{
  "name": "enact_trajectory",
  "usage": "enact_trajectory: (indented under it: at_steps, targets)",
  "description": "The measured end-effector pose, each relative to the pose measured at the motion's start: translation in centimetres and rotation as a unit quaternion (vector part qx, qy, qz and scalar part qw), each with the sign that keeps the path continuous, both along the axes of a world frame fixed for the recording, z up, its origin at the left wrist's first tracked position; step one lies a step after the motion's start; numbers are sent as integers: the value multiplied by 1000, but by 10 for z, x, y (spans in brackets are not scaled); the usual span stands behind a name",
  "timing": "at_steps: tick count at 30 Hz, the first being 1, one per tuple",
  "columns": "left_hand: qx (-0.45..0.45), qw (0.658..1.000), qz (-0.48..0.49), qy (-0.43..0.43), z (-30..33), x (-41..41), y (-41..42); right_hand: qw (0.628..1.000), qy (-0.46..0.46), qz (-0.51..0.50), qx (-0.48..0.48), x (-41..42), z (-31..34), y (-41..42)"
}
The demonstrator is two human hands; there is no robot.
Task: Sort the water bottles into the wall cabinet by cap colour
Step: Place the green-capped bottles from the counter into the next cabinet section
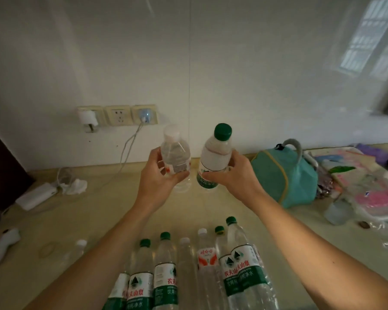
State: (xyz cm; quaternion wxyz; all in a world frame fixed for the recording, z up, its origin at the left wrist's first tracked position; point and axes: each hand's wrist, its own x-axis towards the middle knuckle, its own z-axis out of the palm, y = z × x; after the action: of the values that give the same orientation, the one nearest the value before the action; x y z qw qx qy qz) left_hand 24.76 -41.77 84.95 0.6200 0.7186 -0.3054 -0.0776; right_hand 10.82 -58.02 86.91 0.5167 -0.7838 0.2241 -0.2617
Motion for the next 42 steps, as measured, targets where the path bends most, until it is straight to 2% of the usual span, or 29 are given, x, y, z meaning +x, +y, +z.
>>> enact_trajectory:
  at_steps: [7, 13, 18, 22, 28, 35, 42]
  targets:
    - [-120, 984, -41, -123, 132, -22, 16, 985, -167, -38, -25, -38, 124, 26]
    - [-196, 955, -59, -214, 252, -42, 25, 945, -316, -50, -59, -64, 232, 33]
    - [-247, 934, -40, -254, 344, -56, 28, 914, -390, -51, -95, -75, 321, 29]
    - [-261, 932, -28, -251, 402, -58, 20, 913, -397, -35, -87, -73, 379, 18]
    - [-191, 941, 8, -280, 463, -56, -11, 932, -354, -36, -63, -47, 435, -7]
    - [-95, 963, 42, -249, 471, -28, -58, 949, -302, -43, -72, -12, 440, -47]
    - [-49, 967, 47, -245, 478, 6, -96, 963, -247, -27, -110, 18, 448, -92]
